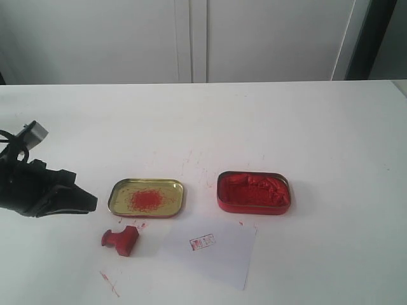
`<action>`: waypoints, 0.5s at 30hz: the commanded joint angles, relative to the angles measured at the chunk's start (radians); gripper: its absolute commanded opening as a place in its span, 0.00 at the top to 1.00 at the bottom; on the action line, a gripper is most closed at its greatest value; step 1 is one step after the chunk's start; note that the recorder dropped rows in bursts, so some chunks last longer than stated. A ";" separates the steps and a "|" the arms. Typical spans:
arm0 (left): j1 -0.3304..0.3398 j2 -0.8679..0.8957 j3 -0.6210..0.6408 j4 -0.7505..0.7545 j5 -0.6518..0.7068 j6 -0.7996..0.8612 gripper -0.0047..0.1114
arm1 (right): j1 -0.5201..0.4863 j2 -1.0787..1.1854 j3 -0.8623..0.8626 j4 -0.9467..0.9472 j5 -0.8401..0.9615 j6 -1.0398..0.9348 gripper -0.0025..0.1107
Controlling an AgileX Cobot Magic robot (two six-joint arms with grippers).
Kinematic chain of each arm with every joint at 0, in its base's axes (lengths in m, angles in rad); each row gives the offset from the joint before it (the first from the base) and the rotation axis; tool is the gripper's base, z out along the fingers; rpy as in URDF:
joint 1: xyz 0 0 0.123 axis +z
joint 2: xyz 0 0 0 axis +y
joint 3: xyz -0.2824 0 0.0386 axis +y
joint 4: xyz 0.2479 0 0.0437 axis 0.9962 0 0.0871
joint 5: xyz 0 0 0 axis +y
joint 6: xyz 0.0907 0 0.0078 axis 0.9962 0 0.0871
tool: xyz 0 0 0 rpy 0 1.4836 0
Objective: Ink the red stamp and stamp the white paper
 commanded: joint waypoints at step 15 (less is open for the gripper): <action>0.005 -0.097 -0.001 0.048 0.043 -0.010 0.96 | -0.002 -0.004 0.006 0.000 -0.014 0.001 0.98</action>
